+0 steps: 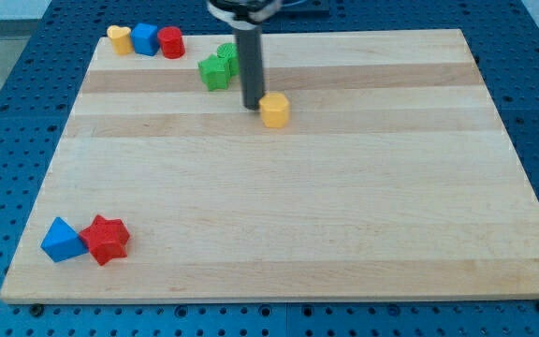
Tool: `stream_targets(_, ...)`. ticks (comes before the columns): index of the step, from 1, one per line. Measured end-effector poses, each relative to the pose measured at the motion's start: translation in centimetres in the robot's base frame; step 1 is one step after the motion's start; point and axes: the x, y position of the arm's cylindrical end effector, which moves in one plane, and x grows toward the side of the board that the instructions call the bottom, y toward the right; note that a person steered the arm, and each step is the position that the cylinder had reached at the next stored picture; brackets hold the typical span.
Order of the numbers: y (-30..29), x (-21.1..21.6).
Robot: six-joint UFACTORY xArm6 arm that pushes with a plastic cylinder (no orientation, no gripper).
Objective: Move green star slightly down
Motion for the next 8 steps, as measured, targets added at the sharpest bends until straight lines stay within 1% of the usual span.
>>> stream_targets(1, 1.1, 0.1)
stream_targets(2, -0.3, -1.7)
stream_targets(4, -0.4, -7.6)
stream_targets(6, -1.0, -12.2)
stream_targets(7, -2.6, -13.9)
stream_targets(8, -7.3, -13.1)
